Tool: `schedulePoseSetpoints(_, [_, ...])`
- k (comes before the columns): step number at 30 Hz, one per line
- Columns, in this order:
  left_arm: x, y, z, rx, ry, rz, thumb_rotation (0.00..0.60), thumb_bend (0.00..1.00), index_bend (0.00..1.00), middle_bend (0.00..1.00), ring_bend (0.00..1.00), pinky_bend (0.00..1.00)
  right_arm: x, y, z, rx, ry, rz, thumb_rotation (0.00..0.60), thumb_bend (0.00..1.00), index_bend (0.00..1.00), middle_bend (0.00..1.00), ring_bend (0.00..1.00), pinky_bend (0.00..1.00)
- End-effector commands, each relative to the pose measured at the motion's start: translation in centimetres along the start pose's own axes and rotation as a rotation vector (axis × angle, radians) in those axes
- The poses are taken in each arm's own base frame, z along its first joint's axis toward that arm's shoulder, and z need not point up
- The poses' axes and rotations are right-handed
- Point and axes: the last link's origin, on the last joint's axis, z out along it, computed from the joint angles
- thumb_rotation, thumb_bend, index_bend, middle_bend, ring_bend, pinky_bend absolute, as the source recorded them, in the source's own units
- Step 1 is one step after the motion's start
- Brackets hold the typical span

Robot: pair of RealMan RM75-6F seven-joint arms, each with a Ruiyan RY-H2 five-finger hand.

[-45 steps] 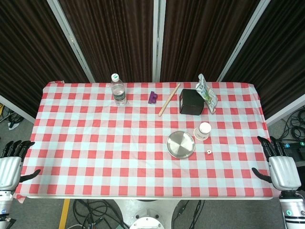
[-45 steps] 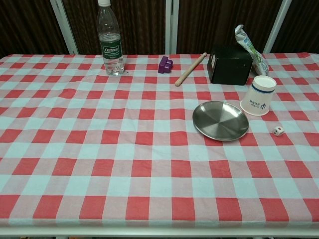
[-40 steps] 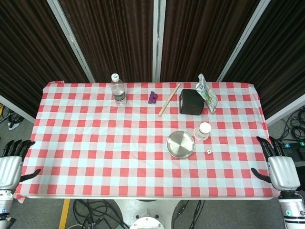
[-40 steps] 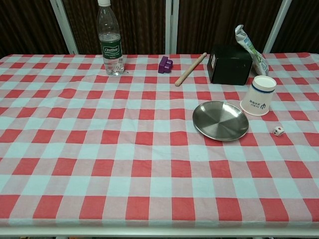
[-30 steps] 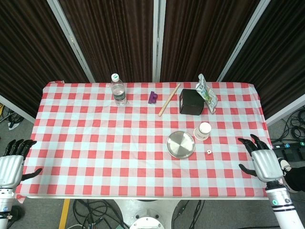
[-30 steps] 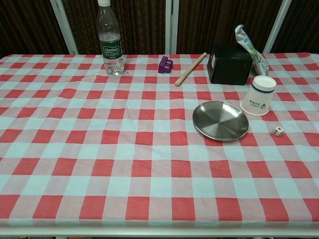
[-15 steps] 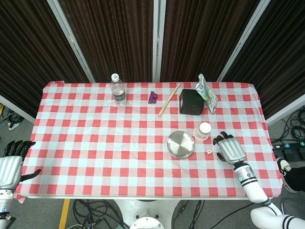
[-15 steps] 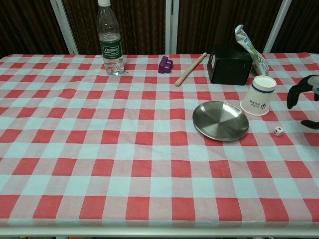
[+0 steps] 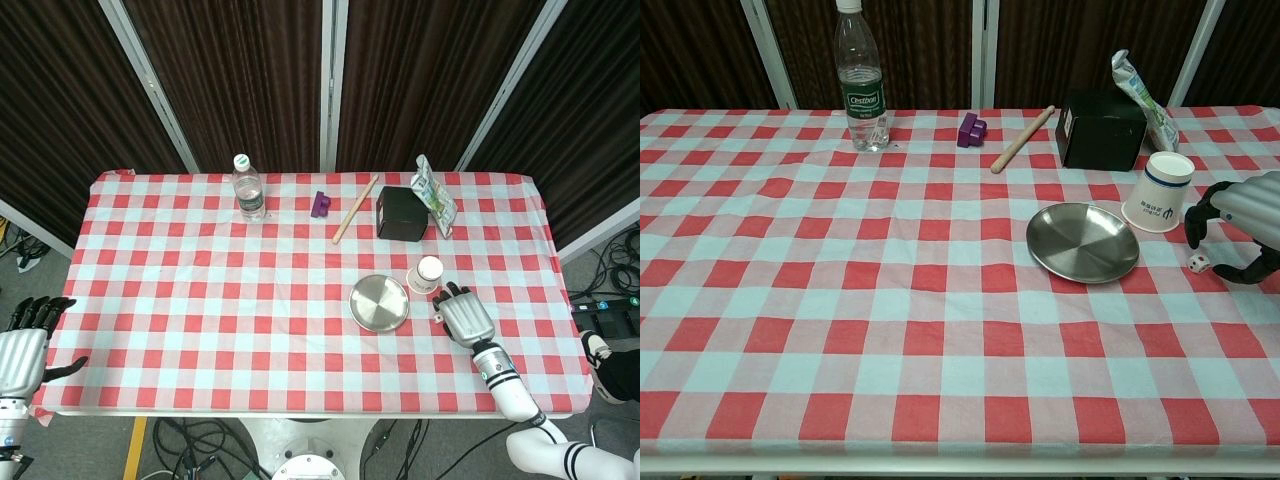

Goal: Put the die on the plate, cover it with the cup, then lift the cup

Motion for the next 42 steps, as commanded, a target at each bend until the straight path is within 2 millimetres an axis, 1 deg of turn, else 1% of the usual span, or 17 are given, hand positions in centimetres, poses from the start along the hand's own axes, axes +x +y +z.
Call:
schedulePoseSetpoints(1, [0.0,0.0,0.0,-0.001,0.0,-0.003,0.6,0.07,0.19,0.17,0.11,0.09,-0.2,0.0,0.2,-0.002,-0.001,-0.002,0.6,0.25,0.45,0.38,0.2,0.38])
schedulePoseSetpoints(15, [-0.1,-0.3,-0.1,-0.001,-0.004,-0.014,0.6,0.07,0.19,0.17,0.11,0.09,-0.6,-0.3,0.5,0.004,-0.016,0.002,0.6,0.27,0.48,0.41,0.23,0.4])
schedulePoseSetpoints(21, [-0.2,-0.3,-0.1,0.0,-0.004,-0.019,0.6,0.07,0.19,0.17,0.1,0.09,-0.3,-0.5,0.3,0.011,-0.002,0.012,0.6,0.33,0.58,0.46,0.28,0.46])
schedulePoseSetpoints(23, [-0.1,-0.4,-0.2,0.002,-0.003,-0.019,0.6,0.08,0.19,0.17,0.11,0.09,0.5,-0.9,-0.3,0.035,0.023,0.027,0.6,0.33,0.59,0.47,0.29,0.47])
schedulePoseSetpoints(26, [0.0,-0.4,-0.2,0.003,0.002,-0.02,0.6,0.08,0.19,0.17,0.11,0.09,2.6,-1.7,-1.4,0.093,0.061,0.072,0.6,0.33,0.59,0.48,0.3,0.49])
schedulePoseSetpoints(29, [0.1,-0.3,-0.3,-0.002,0.005,-0.017,0.6,0.07,0.19,0.17,0.11,0.09,5.0,-2.9,-1.6,0.161,0.091,0.109,0.6,0.33,0.59,0.48,0.3,0.49])
schedulePoseSetpoints(32, [0.3,-0.3,-0.3,-0.006,0.01,-0.019,0.6,0.07,0.19,0.17,0.11,0.09,6.5,-4.0,-0.2,0.201,0.104,0.084,0.6,0.33,0.59,0.47,0.3,0.49])
schedulePoseSetpoints(35, [0.4,-0.4,-0.5,-0.003,0.012,-0.022,0.6,0.07,0.19,0.17,0.11,0.09,7.2,-5.0,1.7,0.219,0.103,0.041,0.6,0.33,0.59,0.47,0.3,0.46])
schedulePoseSetpoints(38, [0.3,-0.5,-0.6,0.004,0.009,-0.025,0.6,0.07,0.19,0.17,0.1,0.09,7.2,-5.9,3.4,0.227,0.099,-0.021,0.6,0.33,0.59,0.47,0.29,0.4])
schedulePoseSetpoints(42, [0.1,-0.5,-0.7,0.01,-0.001,-0.03,0.6,0.07,0.19,0.17,0.11,0.09,6.4,-6.8,5.1,0.234,0.07,-0.071,0.6,0.33,0.59,0.46,0.27,0.35])
